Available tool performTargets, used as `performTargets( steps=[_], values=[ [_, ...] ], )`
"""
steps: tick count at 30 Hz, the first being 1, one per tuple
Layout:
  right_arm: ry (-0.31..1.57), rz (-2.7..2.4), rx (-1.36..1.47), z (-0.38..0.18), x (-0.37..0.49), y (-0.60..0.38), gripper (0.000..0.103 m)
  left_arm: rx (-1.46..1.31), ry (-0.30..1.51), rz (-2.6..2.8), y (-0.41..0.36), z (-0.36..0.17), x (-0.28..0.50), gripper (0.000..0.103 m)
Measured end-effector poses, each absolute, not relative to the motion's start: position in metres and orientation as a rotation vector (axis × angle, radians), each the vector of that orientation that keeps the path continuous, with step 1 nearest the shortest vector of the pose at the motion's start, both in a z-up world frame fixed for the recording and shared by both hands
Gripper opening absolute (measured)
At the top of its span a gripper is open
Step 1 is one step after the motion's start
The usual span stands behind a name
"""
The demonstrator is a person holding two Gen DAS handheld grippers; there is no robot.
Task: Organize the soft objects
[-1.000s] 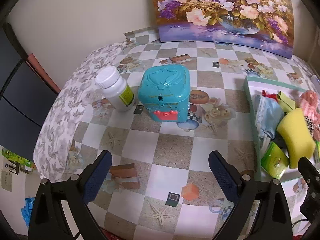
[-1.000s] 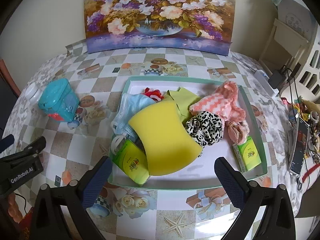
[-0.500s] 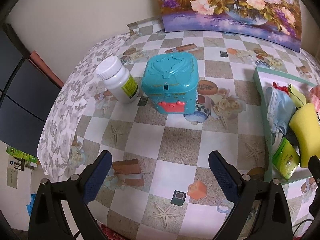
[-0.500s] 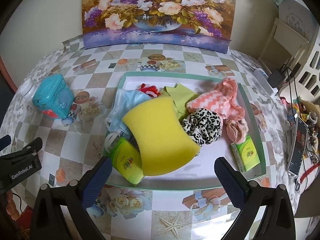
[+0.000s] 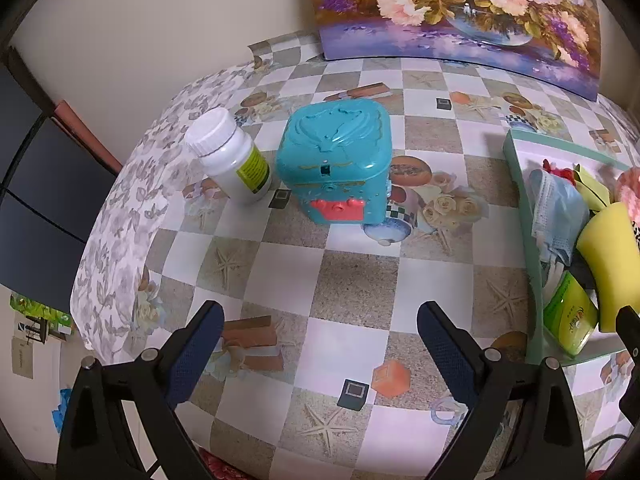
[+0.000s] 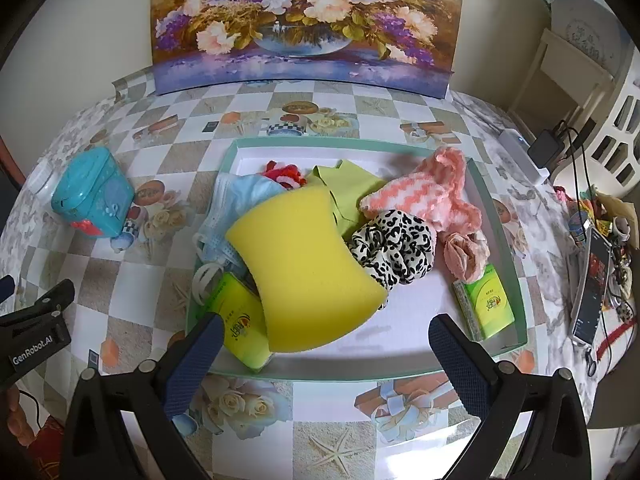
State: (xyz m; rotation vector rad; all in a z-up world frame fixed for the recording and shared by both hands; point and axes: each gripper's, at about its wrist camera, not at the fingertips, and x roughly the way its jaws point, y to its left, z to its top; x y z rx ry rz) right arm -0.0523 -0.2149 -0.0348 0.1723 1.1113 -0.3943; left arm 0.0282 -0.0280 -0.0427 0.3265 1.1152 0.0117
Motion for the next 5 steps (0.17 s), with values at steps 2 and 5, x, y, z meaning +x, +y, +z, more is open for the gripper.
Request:
performTargets(
  steps=[2, 5],
  values=[
    [1.112, -0.395, 0.172, -0.0349, -0.0524, -0.2148, 0.103, 0.320, 1.113, 0.016, -0.0268, -0.0418, 0.0284, 0.097],
    [1.113, -0.394, 0.173, -0.0354, -0.0526, -0.2148, 0.103, 0.320, 1.114, 0.013, -0.0271, -0.0420, 0.0285, 0.097]
  ],
)
